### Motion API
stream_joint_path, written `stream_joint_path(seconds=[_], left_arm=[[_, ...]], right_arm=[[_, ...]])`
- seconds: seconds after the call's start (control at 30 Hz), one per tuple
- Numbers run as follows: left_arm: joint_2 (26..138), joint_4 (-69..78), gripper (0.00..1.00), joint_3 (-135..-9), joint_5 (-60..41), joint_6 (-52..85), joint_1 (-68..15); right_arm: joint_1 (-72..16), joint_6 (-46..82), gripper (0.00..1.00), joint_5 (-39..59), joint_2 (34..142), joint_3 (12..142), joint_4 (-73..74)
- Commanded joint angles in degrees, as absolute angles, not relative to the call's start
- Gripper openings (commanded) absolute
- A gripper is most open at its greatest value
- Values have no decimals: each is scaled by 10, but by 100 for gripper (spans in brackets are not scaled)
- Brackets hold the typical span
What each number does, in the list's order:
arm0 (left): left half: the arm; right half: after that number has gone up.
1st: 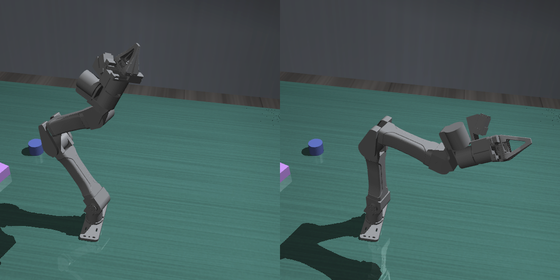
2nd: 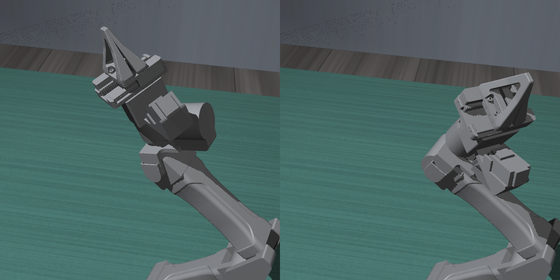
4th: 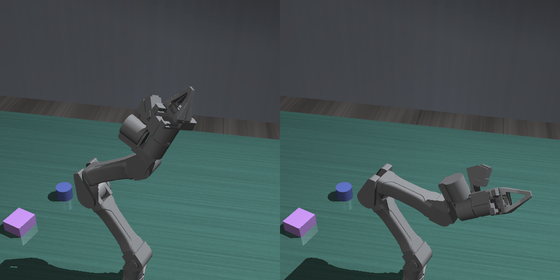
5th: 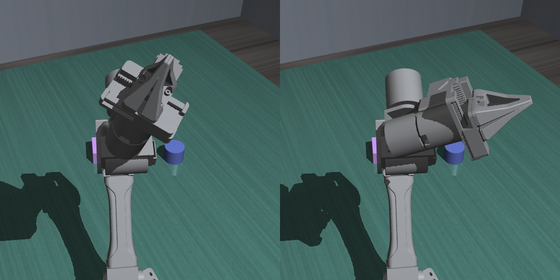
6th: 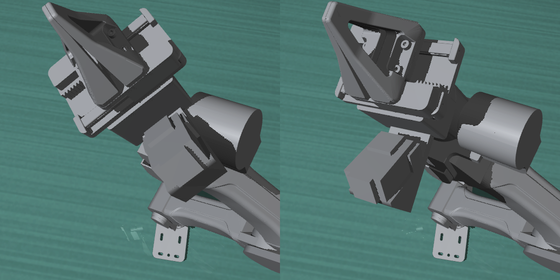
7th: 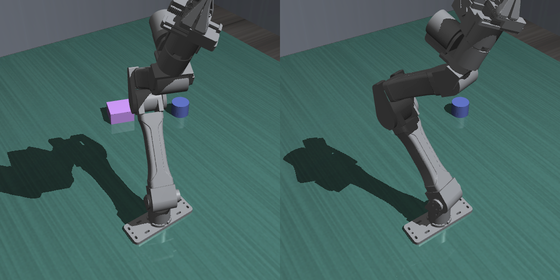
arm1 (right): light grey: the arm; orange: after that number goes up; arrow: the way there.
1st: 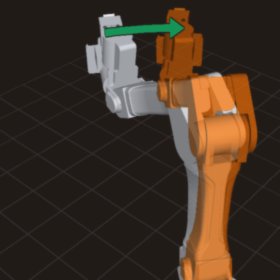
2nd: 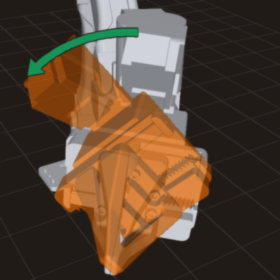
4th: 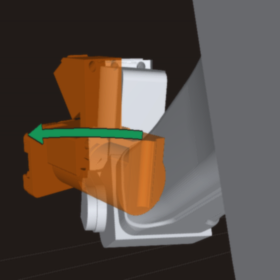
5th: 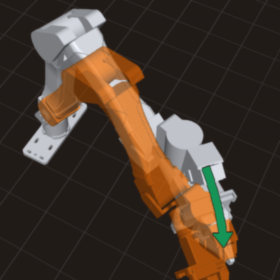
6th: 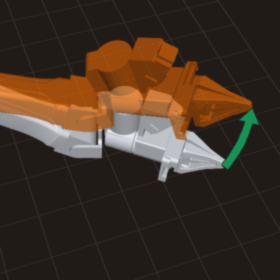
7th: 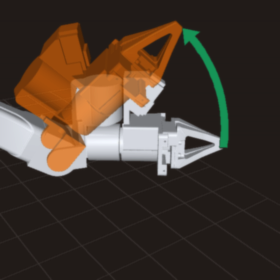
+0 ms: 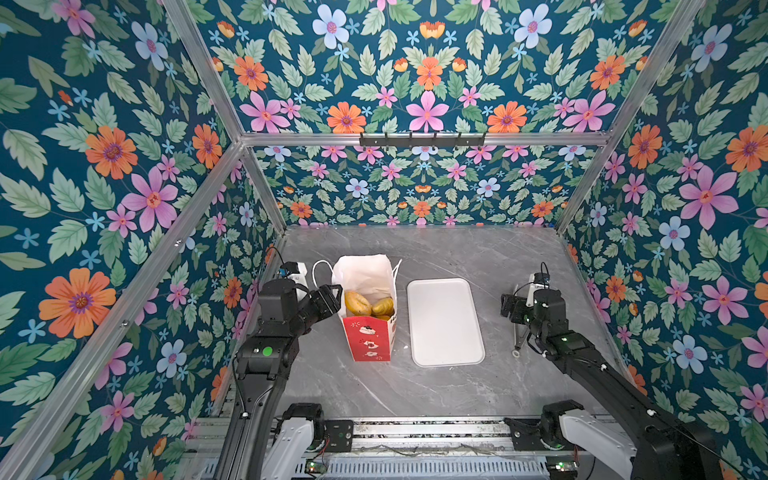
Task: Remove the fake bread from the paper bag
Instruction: 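Reach the left gripper to the paper bag's rim and grasp it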
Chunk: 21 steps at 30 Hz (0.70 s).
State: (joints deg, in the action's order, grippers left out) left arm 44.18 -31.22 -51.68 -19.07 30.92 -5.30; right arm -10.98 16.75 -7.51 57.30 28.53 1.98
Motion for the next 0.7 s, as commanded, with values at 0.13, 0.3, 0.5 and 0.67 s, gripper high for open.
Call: stream_joint_path(seconds=[0.13, 0.3, 0.5, 0.67], left_arm=[[474, -276, 53, -532, -180, 297, -53], [494, -268, 55, -537, -187, 295, -54], [512, -266, 52, -536, -172, 293, -59], [519, -265, 43, -537, -164, 295, -67]], right_arm=[[-111, 177, 96, -82, 584, 286, 39], [-111, 177, 96, -84, 593, 286, 42], [-111, 178, 96, -86, 592, 286, 42], [-110, 179, 96, -88, 595, 288, 40]])
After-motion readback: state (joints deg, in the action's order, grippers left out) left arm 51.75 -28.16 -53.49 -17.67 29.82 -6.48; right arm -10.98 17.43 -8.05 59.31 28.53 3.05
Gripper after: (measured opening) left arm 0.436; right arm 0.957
